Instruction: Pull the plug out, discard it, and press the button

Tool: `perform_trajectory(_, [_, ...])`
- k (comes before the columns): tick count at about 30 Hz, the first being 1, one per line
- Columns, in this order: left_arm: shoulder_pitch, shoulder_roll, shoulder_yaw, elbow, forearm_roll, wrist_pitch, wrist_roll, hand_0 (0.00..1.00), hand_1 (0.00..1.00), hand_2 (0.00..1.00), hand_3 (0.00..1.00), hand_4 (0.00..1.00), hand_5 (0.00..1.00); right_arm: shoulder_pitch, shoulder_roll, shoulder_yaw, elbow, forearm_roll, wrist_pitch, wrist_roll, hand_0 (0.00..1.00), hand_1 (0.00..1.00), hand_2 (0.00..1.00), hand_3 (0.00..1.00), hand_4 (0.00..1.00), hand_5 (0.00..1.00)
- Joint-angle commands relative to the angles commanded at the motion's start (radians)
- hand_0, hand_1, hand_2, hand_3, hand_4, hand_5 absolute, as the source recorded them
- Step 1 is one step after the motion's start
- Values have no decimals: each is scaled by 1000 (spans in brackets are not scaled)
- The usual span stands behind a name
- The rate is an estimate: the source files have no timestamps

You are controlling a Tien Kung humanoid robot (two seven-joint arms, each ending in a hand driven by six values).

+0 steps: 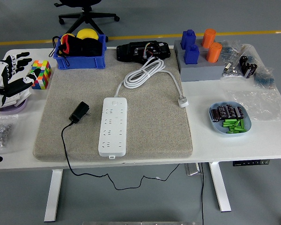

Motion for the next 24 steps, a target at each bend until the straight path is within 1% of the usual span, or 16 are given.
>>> perform_trajectory(15, [29, -1, -17, -12, 3, -8, 11, 805, 795, 746, 815, 733, 320, -15, 19, 20, -8, -8, -1, 0, 750, 683, 666, 674, 760, 664])
perform_trajectory(19, [28, -3, -22, -16, 3, -8, 12, 805, 795, 746, 815, 733, 320, -10, 21, 23, -6, -11, 0, 1, 750, 683, 666, 674, 760, 664])
perform_trajectory(24, [29, 4, -16, -21, 8, -15, 18, 804, 793, 747, 809, 731, 323, -10, 19, 20, -13, -9, -1, 0, 749, 683, 666, 674, 760, 664])
